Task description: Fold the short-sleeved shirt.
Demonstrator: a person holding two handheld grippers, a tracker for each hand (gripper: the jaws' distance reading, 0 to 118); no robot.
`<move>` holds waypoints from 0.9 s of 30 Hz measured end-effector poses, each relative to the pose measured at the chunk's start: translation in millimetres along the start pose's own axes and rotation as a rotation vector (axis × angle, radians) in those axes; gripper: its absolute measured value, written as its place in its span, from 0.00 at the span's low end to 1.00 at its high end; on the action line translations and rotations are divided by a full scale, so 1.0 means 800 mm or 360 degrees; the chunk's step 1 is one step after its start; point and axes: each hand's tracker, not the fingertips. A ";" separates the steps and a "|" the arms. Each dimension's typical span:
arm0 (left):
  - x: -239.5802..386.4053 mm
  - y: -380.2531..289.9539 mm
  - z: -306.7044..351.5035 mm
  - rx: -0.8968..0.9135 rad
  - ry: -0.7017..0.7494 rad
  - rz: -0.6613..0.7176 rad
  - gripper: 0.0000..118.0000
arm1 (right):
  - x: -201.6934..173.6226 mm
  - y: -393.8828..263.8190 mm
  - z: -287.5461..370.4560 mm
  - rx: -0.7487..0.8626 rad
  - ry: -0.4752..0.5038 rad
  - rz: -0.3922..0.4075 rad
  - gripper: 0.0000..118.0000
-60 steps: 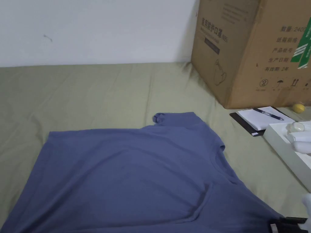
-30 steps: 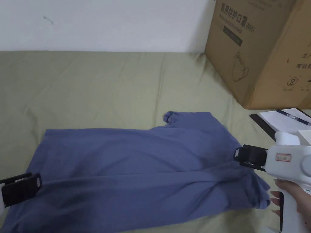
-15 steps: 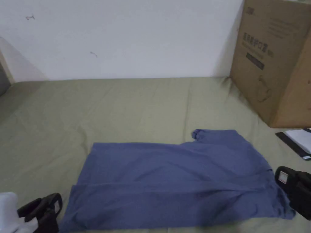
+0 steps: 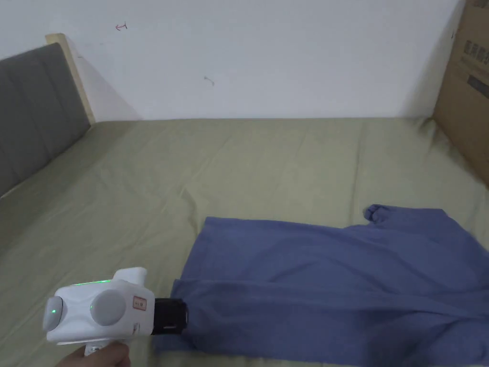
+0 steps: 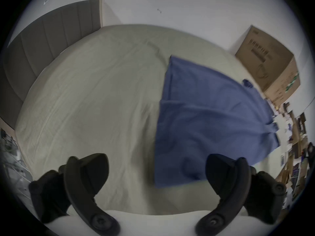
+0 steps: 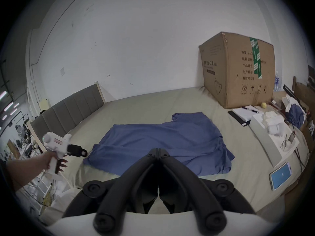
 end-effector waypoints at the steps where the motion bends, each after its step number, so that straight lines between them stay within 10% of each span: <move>1: 0.003 -0.001 -0.012 -0.0049 0.0050 -0.0019 0.96 | 0.001 0.000 -0.002 -0.0012 -0.0002 -0.0003 0.00; 7: 0.021 -0.010 -0.058 -0.0162 0.0178 -0.0124 0.96 | 0.001 -0.008 -0.020 -0.0098 -0.0030 0.0044 0.00; 11: 0.051 -0.012 -0.031 -0.0103 0.0192 -0.0247 0.49 | -0.001 -0.011 -0.030 -0.0128 0.0008 0.0006 0.00; 18: 0.034 -0.010 -0.023 0.0007 0.0019 -0.0081 0.01 | 0.027 -0.006 -0.028 -0.0110 0.0047 -0.0167 0.00; 21: 0.004 -0.006 -0.001 0.0053 -0.0200 0.0268 0.01 | 0.077 0.010 -0.032 -0.0103 0.0072 -0.0255 0.00; 24: 0.022 -0.017 0.017 0.0076 -0.0152 0.0031 0.01 | 0.157 0.030 -0.064 -0.0288 -0.0180 -0.0402 0.00; 27: 0.040 -0.025 0.029 0.0119 -0.0067 -0.0163 0.01 | 0.224 0.036 -0.102 -0.0526 -0.0101 -0.0590 0.00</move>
